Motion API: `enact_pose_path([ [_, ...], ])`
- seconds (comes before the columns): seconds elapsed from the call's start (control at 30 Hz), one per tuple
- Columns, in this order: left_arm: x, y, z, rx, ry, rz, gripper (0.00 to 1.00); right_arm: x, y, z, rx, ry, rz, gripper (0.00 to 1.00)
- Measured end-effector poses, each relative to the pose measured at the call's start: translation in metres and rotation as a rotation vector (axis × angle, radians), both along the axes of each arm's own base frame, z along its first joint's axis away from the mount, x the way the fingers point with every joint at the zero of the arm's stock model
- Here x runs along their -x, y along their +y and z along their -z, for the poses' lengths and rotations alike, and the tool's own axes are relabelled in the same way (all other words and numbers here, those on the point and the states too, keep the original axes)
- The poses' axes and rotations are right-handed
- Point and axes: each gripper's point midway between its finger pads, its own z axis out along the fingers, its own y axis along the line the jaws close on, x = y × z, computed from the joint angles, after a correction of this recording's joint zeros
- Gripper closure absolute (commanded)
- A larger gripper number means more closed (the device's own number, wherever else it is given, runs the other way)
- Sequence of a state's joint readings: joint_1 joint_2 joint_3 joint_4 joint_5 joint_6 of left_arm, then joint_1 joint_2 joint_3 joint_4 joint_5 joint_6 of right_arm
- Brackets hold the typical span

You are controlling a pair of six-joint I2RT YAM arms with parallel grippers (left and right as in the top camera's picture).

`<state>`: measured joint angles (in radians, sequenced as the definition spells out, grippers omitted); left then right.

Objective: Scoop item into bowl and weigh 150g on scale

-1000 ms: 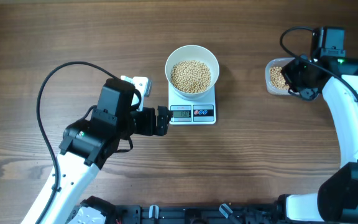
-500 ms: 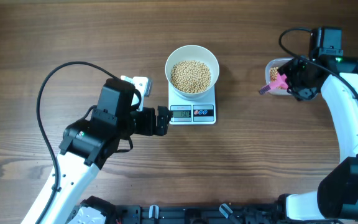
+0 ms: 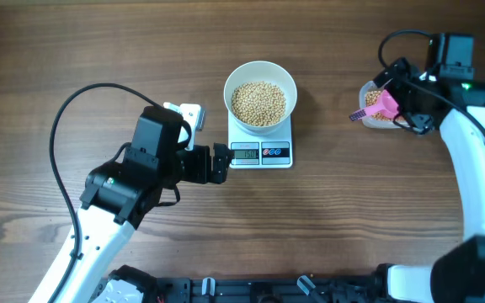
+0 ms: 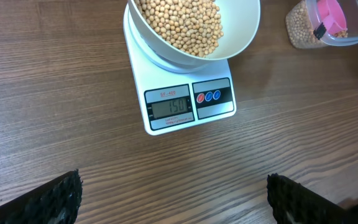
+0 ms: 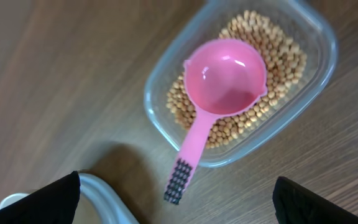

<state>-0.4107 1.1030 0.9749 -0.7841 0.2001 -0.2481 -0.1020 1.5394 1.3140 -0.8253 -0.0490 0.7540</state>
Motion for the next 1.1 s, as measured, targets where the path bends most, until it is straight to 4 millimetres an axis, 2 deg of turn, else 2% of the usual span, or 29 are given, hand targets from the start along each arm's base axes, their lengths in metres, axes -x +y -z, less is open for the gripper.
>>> enact_pose_path([
  [0.1,0.000,0.000,0.000,0.000,0.000,0.000,0.00,0.003,-0.002,-0.018,0.028,-0.047,-0.008,0.00],
  [0.2,0.000,0.000,0.000,0.000,0.000,0.000,0.00,0.005,-0.004,-0.023,0.043,-0.062,-0.008,0.00],
  [1.1,0.000,0.000,0.000,0.000,0.000,0.000,0.00,0.005,-0.005,-0.023,0.047,-0.061,-0.006,0.00],
])
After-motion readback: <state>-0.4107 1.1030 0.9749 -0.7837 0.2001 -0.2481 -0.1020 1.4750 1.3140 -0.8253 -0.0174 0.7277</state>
